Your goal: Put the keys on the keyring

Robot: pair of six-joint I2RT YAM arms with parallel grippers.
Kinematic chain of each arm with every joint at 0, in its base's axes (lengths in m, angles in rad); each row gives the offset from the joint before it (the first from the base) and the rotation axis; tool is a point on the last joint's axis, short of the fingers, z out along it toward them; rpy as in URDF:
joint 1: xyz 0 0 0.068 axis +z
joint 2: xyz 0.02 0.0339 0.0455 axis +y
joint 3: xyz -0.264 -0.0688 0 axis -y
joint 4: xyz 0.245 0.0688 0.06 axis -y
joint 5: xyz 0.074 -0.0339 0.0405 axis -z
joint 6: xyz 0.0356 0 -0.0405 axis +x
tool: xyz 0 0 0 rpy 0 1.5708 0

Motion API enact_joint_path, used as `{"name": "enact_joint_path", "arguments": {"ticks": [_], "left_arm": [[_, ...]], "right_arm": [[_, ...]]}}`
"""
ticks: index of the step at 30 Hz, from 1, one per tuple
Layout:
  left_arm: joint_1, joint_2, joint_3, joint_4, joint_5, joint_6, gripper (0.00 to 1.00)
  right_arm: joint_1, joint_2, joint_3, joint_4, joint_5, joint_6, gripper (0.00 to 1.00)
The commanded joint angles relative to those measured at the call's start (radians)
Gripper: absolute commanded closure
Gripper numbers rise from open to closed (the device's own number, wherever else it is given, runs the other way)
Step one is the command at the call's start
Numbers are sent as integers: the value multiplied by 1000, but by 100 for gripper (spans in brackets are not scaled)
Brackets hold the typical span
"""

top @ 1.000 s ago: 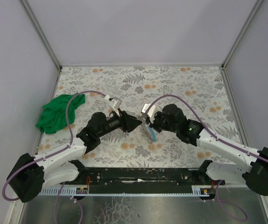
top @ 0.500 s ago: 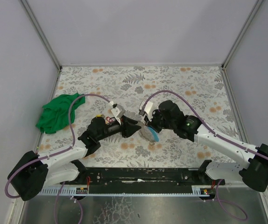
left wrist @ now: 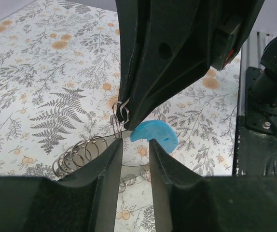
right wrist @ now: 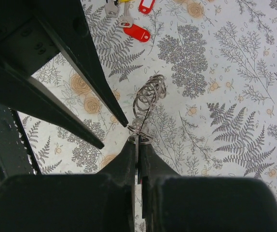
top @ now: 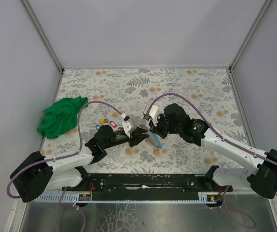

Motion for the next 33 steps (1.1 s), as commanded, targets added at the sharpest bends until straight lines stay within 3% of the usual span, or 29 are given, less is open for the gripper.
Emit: {"name": "enact_joint_path", "arguments": {"ticks": [1,8,25,33], "left_arm": [[-13,33,18,89,-19,93,74],[-23,47,30,95,-22,140,80],[-40,56,28,134,-18,182,81],[-44,80,34,122,-88,198,80]], "right_arm": [[-3,-12,64,4,-31,11,100],[-3,-19,66,-12,-53,8,100],[-3,-30,72,-36,-69,13,100],[-3,-41,77,-53,-82,12,100]]}}
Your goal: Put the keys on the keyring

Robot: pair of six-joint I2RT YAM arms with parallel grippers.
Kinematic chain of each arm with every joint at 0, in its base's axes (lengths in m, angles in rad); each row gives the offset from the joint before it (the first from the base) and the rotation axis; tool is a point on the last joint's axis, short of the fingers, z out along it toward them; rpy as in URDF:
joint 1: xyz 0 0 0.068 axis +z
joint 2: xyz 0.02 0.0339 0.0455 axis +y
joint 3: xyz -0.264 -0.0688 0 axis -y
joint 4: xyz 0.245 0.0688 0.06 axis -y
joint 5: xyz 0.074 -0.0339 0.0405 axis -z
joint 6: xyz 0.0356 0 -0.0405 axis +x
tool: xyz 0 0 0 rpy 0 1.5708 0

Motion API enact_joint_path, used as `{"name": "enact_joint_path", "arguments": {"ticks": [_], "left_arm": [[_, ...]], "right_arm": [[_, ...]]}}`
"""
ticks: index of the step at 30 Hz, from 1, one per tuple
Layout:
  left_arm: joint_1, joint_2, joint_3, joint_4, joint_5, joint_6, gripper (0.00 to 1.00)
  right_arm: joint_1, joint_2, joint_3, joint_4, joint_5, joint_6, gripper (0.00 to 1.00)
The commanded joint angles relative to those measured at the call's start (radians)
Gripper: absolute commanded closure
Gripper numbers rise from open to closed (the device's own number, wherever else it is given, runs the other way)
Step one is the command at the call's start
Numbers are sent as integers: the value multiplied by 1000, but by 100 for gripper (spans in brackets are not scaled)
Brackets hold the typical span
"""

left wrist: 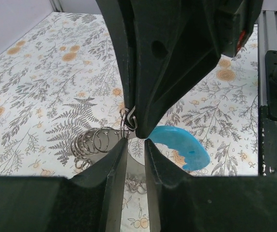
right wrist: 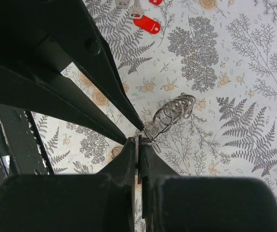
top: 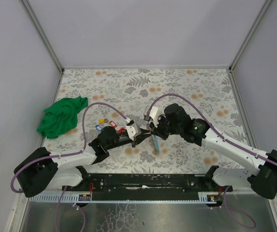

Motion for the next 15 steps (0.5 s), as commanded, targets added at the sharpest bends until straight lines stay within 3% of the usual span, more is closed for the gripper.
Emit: {"name": "enact_joint_path", "arguments": {"ticks": [1,15], "left_arm": [[-6,7,30,52,-62,34,80],[-10,2,22,78,-49,37,77]], "right_arm": [[-3,-35,61,6,-49,9,100],[-3,-32,75,-14,-63,5,100]]}}
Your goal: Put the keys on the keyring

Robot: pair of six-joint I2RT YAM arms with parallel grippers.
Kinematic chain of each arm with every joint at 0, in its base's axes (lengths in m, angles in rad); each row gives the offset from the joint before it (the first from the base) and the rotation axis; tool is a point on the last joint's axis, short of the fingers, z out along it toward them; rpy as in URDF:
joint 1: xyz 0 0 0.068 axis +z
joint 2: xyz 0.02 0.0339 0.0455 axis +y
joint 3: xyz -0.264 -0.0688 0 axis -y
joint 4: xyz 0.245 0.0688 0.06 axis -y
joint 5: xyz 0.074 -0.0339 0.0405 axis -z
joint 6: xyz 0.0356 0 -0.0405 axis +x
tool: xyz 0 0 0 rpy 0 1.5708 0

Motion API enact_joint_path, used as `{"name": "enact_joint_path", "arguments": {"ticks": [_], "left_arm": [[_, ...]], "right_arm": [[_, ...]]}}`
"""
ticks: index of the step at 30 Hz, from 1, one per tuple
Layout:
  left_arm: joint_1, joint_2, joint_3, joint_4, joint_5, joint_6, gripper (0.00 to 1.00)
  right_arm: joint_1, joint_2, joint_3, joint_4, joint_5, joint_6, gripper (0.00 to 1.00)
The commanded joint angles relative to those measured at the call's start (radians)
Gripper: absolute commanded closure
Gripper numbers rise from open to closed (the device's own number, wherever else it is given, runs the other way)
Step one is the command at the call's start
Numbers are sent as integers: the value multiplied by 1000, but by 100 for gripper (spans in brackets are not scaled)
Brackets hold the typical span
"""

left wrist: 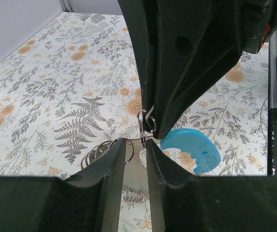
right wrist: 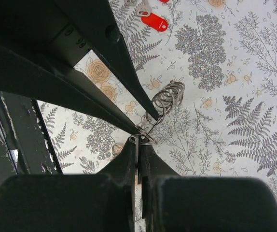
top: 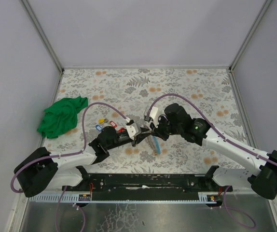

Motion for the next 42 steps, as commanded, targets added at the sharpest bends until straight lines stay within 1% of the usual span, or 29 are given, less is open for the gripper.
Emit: {"name": "enact_joint_path", "arguments": {"ticks": [1,3,5,10,11,17,21,24,26,31,35,42], "left_arm": [[-4,-4,19,77,8,23,77],[-5,-7,22,77,29,23,78],[-7,-7,25,77,44,24,82],[-10,-2,27,78,60,26,99],[-10,-3,24,81,62,26,100],[-10,-34,-32,139,44,2,100],[-10,-58,-82,225,22,-31,100],[-9,-67,-91,240,21,-48,100],[-10,-68,-93,245,23,-54,100],[-10,-55,-101,282,27,-77,100],[-11,-48,-101,292,28,-87,100],[-10,-53,-96,251,12,-79,100]], "right_arm": [[-3,-27,66,17,-38,5,100],[-3,-26,64,16,-35,3,100],[-3,-23,66,15,-39,3,100],[-3,-15,75,-9,-26,-4,100],[-3,-17,76,-16,-14,-6,100],[-3,-32,51,-46,123,-20,100],[-5,-15,32,-52,172,-9,100],[-6,2,17,-48,198,2,100],[-6,10,6,-37,197,7,100],[-6,51,-7,6,107,15,100],[-6,77,4,7,71,17,100],[-6,23,-2,22,78,5,100]]}}
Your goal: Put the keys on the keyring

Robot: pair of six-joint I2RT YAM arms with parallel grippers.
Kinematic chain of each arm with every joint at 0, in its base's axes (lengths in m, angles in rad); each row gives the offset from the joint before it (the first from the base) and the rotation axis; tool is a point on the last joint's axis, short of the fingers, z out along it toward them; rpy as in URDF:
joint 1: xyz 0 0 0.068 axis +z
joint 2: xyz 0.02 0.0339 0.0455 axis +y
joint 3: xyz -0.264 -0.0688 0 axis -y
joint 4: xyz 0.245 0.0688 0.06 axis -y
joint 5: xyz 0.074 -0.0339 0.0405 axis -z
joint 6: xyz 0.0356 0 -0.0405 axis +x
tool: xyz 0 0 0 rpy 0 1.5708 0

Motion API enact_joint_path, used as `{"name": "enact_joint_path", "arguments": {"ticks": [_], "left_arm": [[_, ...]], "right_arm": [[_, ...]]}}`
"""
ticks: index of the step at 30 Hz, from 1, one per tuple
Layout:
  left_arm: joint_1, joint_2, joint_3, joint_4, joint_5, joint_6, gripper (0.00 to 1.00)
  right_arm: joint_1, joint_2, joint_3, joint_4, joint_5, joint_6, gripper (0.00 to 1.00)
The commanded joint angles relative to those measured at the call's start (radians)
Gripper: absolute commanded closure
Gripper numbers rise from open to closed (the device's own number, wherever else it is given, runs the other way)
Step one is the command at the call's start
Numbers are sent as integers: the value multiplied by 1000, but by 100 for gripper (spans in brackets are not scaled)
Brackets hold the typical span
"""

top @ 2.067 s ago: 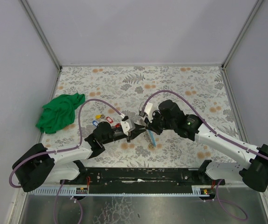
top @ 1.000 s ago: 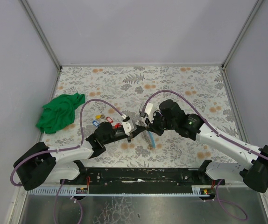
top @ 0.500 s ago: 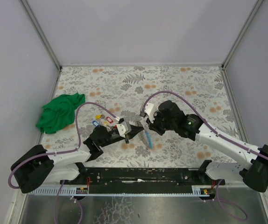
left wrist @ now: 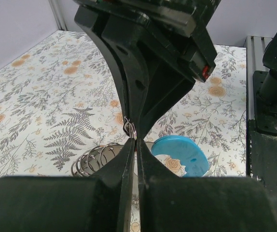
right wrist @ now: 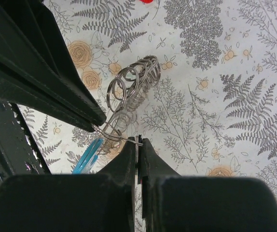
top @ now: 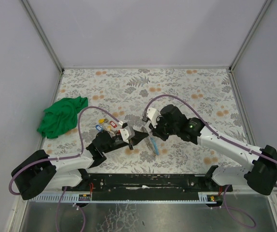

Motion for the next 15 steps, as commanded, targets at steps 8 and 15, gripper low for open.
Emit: {"name": "enact_joint_path", "arguments": {"ticks": [8,15], "left_arm": [[-4,-20,21,8,-30,23,100],[-4,-50,18,-26,-36,19,98]], "right_arm": [[-6,-97,3,29,-36,-11,100],[-6,-117,13,14,-34,-16,100]]}}
